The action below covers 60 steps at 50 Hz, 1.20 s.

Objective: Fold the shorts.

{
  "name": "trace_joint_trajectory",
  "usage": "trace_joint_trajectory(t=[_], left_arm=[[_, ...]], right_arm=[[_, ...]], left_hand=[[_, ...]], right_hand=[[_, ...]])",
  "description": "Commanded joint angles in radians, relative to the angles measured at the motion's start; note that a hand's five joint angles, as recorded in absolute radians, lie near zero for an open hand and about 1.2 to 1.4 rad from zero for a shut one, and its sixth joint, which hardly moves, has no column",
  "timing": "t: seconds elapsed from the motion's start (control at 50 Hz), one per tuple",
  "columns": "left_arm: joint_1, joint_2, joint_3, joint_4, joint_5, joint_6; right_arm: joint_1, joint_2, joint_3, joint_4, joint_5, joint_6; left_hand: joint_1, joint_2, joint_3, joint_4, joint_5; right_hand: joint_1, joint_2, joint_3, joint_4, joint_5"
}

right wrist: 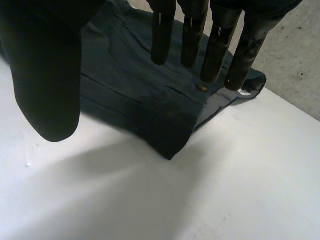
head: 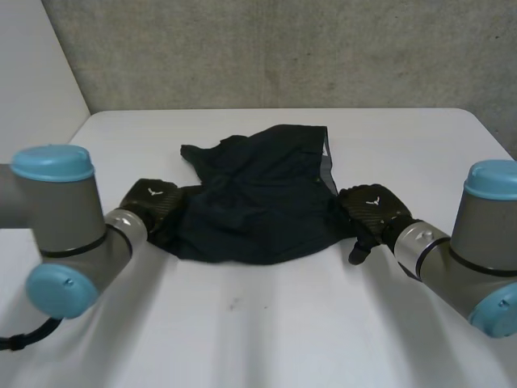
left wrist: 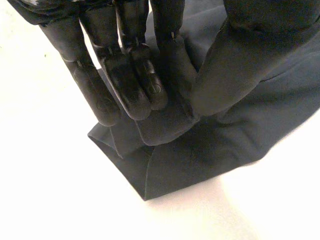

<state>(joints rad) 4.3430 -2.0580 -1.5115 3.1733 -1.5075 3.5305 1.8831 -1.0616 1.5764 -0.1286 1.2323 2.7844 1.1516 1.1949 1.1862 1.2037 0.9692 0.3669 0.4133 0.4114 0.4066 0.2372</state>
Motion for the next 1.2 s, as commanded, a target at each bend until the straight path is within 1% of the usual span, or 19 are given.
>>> trace_joint_trajectory(t=[0.02, 0.1, 0.22, 0.26, 0.32, 0.42, 0.52, 0.56, 0.6, 0.64, 0.68, 0.7, 0.74, 0.76, 0.82, 0.88, 0.9, 1.02, 1.2], left_arm=[[-0.014, 0.093, -0.062, 0.054, -0.006, 0.007], [0.000, 0.062, -0.061, 0.071, -0.008, 0.008], [0.000, 0.064, -0.088, 0.051, -0.008, 0.005], [-0.002, 0.071, -0.102, 0.040, -0.013, 0.005], [-0.002, 0.087, -0.116, 0.008, -0.033, 0.005], [-0.002, 0.110, -0.128, -0.061, -0.066, -0.005], [-0.003, 0.137, -0.141, -0.099, -0.071, -0.007], [-0.005, 0.142, -0.148, -0.099, -0.069, -0.007], [-0.005, 0.142, -0.151, -0.098, -0.068, -0.007], [-0.005, 0.142, -0.153, -0.098, -0.069, -0.007], [-0.003, 0.137, -0.159, -0.098, -0.069, -0.007], [-0.003, 0.137, -0.162, -0.098, -0.069, -0.009], [-0.002, 0.137, -0.173, -0.087, -0.066, -0.009], [-0.002, 0.136, -0.176, -0.085, -0.066, -0.009], [-0.002, 0.130, -0.180, -0.084, -0.063, -0.009], [0.001, 0.128, -0.180, -0.079, -0.063, -0.009], [0.003, 0.124, -0.180, -0.072, -0.063, -0.009], [0.003, 0.079, -0.182, -0.036, -0.066, -0.007], [0.006, 0.036, -0.188, 0.025, -0.066, -0.005]], right_arm=[[0.001, 0.028, -0.044, 0.026, -0.001, 0.003], [0.002, 0.037, -0.041, 0.026, -0.001, 0.001], [0.001, 0.057, -0.044, 0.017, -0.005, -0.016], [-0.001, 0.071, -0.058, 0.012, -0.007, -0.017], [0.001, 0.100, -0.093, 0.012, -0.008, -0.020], [0.001, 0.159, -0.157, 0.009, -0.007, -0.020], [0.004, 0.232, -0.231, 0.009, -0.004, -0.029], [0.010, 0.265, -0.268, 0.009, -0.005, -0.032], [0.013, 0.285, -0.286, 0.009, -0.005, -0.034], [0.016, 0.307, -0.311, 0.010, -0.002, -0.034], [0.017, 0.311, -0.318, 0.012, -0.004, -0.031], [0.019, 0.301, -0.314, 0.012, -0.005, -0.022], [0.019, 0.282, -0.302, 0.010, -0.007, -0.019], [0.019, 0.266, -0.293, 0.010, -0.007, -0.014], [0.017, 0.203, -0.256, 0.012, -0.007, 0.003], [0.017, 0.152, -0.216, 0.010, -0.004, 0.018], [0.017, 0.141, -0.210, 0.014, -0.002, 0.020], [0.014, 0.092, -0.156, 0.021, 0.001, 0.047], [0.013, 0.086, -0.114, 0.049, 0.006, 0.053]], left_hand=[[0.245, 0.201, 0.210, 0.193, 0.253], [0.245, 0.201, 0.210, 0.193, 0.253], [0.245, 0.201, 0.210, 0.193, 0.253], [0.245, 0.201, 0.210, 0.193, 0.253], [0.245, 0.201, 0.210, 0.193, 0.253], [0.245, 0.201, 0.210, 0.193, 0.253], [0.245, 0.201, 0.210, 0.193, 0.253], [0.245, 0.201, 0.210, 0.193, 0.253], [0.245, 0.201, 0.210, 0.193, 0.253], [0.245, 0.201, 0.210, 0.193, 0.253], [0.245, 0.201, 0.210, 0.193, 0.253], [0.245, 0.201, 0.210, 0.193, 0.253], [0.245, 0.201, 0.210, 0.193, 0.253], [0.216, 0.173, 0.181, 0.164, 0.224], [-0.317, -0.360, -0.351, -0.369, -0.309], [-0.380, -0.423, -0.415, -0.432, -0.372], [-0.447, -0.490, -0.482, -0.499, -0.439], [-0.445, -0.488, -0.480, -0.497, -0.437], [-0.413, -0.456, -0.447, -0.465, -0.405]], right_hand=[[0.047, 0.000, 0.002, 0.007, 0.002], [0.047, 0.000, 0.002, 0.007, 0.002], [0.044, -0.002, -0.001, 0.004, -0.001], [0.079, 0.033, 0.035, 0.039, 0.034], [0.170, 0.123, 0.125, 0.130, 0.125], [0.211, 0.165, 0.167, 0.171, 0.166], [0.293, 0.247, 0.249, 0.254, 0.248], [0.387, 0.340, 0.342, 0.347, 0.342], [0.408, 0.362, 0.363, 0.368, 0.363], [0.627, 0.581, 0.583, 0.587, 0.582], [0.935, 0.888, 0.890, 0.895, 0.890], [1.028, 0.982, 0.984, 0.989, 0.984], [1.029, 0.983, 0.985, 0.990, 0.985], [1.029, 0.983, 0.985, 0.990, 0.985], [1.029, 0.983, 0.985, 0.990, 0.985], [1.029, 0.983, 0.985, 0.990, 0.985], [1.029, 0.983, 0.985, 0.990, 0.985], [1.029, 0.983, 0.985, 0.990, 0.985], [1.029, 0.983, 0.985, 0.990, 0.985]])
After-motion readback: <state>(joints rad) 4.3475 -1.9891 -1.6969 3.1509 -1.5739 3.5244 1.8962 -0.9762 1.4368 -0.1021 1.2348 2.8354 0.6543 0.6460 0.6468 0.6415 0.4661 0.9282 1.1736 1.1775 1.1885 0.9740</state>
